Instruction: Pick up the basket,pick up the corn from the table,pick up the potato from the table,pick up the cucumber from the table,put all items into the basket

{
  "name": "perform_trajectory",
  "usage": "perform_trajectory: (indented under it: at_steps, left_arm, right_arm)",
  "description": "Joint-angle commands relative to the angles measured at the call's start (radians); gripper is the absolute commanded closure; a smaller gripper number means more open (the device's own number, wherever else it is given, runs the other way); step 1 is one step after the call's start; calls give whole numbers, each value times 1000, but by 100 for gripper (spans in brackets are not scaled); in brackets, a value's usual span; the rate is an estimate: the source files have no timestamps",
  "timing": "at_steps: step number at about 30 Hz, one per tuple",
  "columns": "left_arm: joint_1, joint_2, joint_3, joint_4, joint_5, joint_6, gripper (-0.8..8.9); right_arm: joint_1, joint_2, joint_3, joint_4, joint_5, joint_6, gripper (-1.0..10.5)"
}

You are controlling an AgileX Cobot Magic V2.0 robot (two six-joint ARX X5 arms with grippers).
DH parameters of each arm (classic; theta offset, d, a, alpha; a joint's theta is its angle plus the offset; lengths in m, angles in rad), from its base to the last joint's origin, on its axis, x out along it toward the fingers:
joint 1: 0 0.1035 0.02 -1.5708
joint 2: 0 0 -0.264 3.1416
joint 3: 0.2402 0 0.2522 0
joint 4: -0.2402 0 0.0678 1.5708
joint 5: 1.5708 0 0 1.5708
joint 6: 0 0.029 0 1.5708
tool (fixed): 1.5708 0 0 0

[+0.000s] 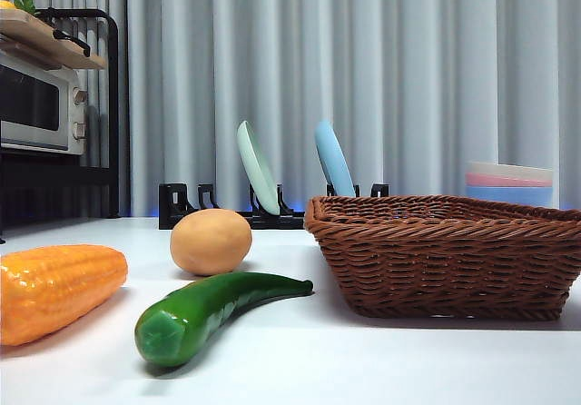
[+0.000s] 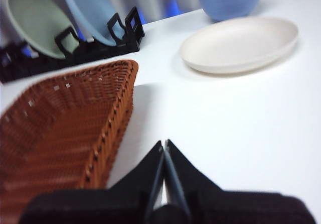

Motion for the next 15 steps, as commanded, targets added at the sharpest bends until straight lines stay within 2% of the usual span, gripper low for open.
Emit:
perform_trajectory:
  at_steps: [1, 3, 6, 10, 15]
  left_arm:
    - [2, -1, -14, 5, 49, -217, 814]
    - [2, -1, -14, 6, 81, -321, 815]
    - [2, -1, -14, 18, 120, -418, 815]
    - [2, -1, -3, 50, 158, -441, 820]
    - [2, 23, 88, -20, 143, -439, 820]
  right_arm:
    - [2, 0, -10, -8, -4, 230, 962]
    - [2, 0, -10, -8, -3, 307, 963]
    - [2, 0, -7, -8, -13, 331, 963]
    - [2, 3, 23, -10, -29, 325, 963]
    - [2, 86, 121, -26, -39, 266, 963]
